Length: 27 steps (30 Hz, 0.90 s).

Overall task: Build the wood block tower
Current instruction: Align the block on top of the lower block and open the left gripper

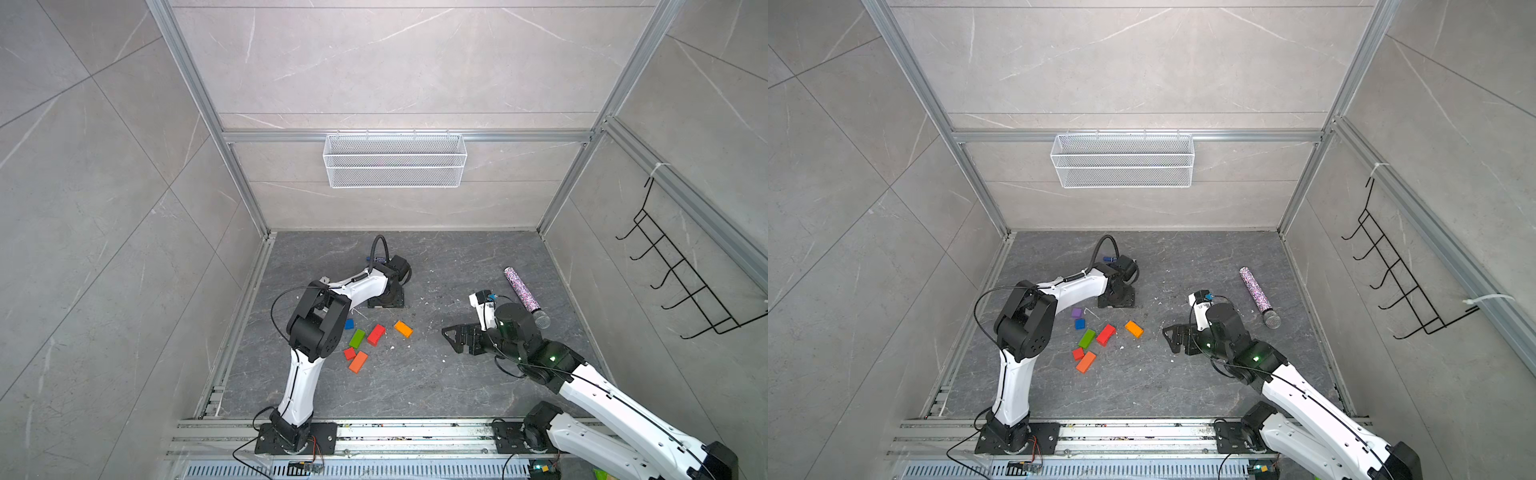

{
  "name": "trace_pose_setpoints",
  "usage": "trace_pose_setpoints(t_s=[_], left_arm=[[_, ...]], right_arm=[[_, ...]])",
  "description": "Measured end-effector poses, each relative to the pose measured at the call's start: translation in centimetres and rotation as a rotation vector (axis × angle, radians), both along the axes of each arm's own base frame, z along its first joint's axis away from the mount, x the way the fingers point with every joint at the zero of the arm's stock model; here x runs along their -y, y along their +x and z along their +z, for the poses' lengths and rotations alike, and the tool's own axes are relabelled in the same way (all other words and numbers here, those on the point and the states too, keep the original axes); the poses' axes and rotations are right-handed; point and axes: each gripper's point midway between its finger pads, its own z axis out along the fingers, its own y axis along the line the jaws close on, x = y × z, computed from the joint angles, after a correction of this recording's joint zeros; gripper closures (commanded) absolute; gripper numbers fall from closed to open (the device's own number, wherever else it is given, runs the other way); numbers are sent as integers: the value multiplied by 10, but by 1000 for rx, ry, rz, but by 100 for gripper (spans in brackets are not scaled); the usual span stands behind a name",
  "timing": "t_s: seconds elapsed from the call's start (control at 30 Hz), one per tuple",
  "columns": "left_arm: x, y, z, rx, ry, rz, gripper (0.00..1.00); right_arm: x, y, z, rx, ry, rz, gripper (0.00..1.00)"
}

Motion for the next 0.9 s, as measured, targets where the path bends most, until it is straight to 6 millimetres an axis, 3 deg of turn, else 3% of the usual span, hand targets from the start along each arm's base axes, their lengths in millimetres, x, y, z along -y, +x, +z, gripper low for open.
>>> trace_pose_setpoints(t_s=[0.43,0.9], left_arm=[[0,1,0,0,0,0,20],[3,4,0,11,-8,1,5]], right_arm=[[0,0,0,0,0,0,1],[-1,-1,0,-1,2,5,1]])
